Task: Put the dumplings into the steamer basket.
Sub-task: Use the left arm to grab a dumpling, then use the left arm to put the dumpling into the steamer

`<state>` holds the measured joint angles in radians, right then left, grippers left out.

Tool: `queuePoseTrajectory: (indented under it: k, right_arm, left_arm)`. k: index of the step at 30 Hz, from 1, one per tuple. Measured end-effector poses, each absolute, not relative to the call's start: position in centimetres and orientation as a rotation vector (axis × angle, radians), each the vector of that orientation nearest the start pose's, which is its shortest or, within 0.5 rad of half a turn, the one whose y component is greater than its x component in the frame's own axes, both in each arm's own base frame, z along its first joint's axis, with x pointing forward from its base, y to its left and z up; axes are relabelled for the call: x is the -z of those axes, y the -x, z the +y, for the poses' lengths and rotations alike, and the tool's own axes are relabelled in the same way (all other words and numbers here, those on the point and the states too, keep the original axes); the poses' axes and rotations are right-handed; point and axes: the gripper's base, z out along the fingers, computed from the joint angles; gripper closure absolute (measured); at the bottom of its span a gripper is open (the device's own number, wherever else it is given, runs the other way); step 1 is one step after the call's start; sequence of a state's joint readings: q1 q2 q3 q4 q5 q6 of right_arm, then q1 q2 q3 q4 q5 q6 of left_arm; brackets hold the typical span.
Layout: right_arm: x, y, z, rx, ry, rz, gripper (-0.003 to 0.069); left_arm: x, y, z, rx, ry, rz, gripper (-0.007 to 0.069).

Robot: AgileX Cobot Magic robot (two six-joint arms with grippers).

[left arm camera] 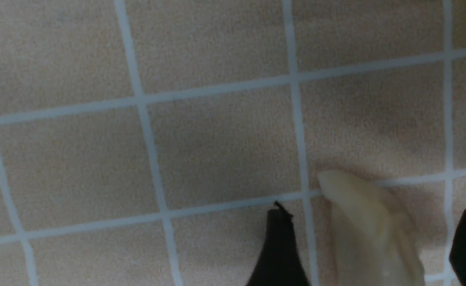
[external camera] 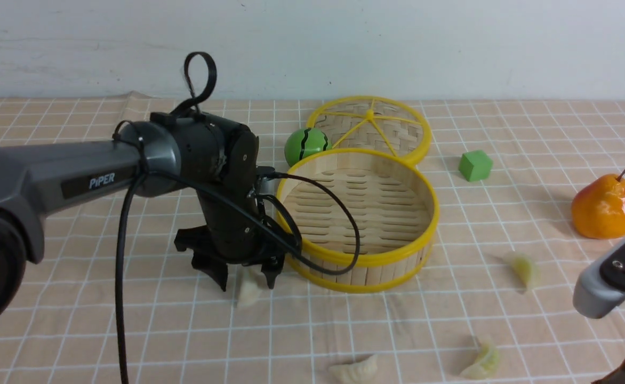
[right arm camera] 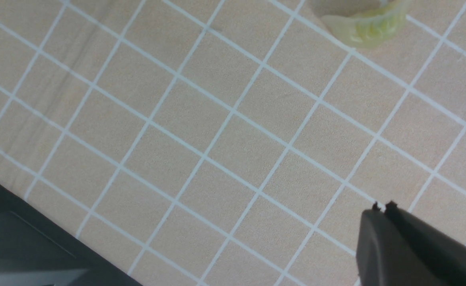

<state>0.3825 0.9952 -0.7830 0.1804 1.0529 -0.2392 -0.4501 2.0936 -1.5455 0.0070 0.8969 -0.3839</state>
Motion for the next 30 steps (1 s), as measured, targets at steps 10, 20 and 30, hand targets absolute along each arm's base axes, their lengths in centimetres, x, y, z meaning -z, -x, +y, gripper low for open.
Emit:
queuePoseTrajectory:
  k: [10,20,30]
  right_arm:
    - [-28.9,-15.0,7.5,-0.274,0.758,2.622,0.0648]
    - [-29.0,-15.2,7.6,-0.279,0.746,2.601,0.0643]
    - [-29.0,-15.2,7.6,-0.279,0.744,2.597,0.0634]
  left_arm:
    - [-21.5,-38.1,-18.7,0.201,-0.110,2.873,0.0386]
    - [-28.9,-41.7,-21.9,0.538,-0.146,2.607,0.0386]
    - [-22.8,-46.5,-23.9,0.473,-0.204,2.630,0.0386]
